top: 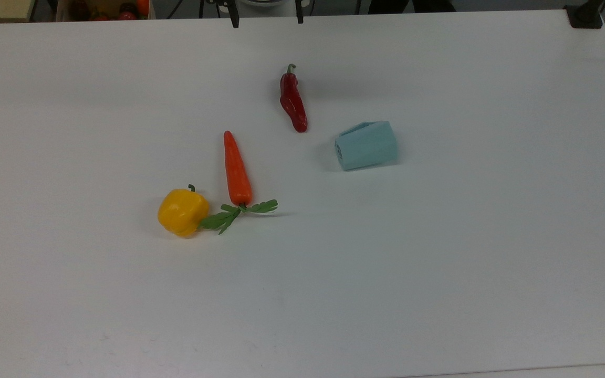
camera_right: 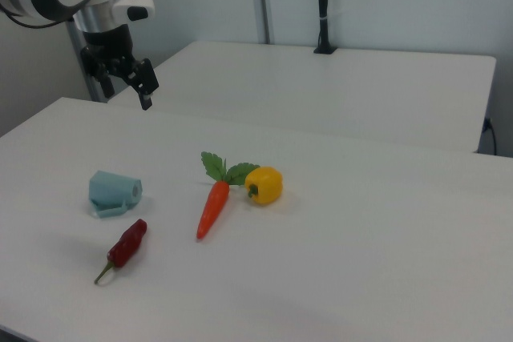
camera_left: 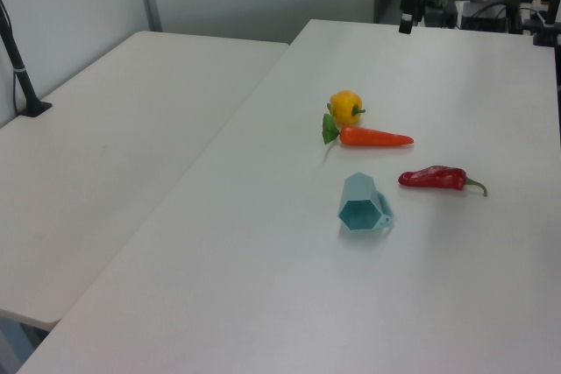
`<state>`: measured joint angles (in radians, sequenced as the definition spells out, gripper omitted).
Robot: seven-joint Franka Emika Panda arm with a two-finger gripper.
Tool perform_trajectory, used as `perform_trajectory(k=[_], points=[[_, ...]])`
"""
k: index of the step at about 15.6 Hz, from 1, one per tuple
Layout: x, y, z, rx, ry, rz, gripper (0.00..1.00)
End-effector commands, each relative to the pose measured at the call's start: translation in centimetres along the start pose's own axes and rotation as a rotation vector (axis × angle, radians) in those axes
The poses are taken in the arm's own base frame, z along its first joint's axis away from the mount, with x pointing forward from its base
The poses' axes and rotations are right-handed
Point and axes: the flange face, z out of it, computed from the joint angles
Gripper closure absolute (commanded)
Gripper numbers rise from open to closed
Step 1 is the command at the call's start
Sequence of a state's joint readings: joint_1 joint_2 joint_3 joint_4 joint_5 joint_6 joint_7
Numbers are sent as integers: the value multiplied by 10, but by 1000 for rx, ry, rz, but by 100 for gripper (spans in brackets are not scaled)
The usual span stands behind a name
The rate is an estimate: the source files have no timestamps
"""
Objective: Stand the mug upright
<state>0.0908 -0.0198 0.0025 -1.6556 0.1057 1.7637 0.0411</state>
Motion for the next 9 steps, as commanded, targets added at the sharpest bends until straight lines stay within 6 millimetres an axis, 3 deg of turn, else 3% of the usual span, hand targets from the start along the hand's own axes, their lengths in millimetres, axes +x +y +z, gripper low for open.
perform_trajectory(k=[1,9], points=[[-6,-1,0,20,14,-25,0],[-6,-3,0,21,12,-29,0]])
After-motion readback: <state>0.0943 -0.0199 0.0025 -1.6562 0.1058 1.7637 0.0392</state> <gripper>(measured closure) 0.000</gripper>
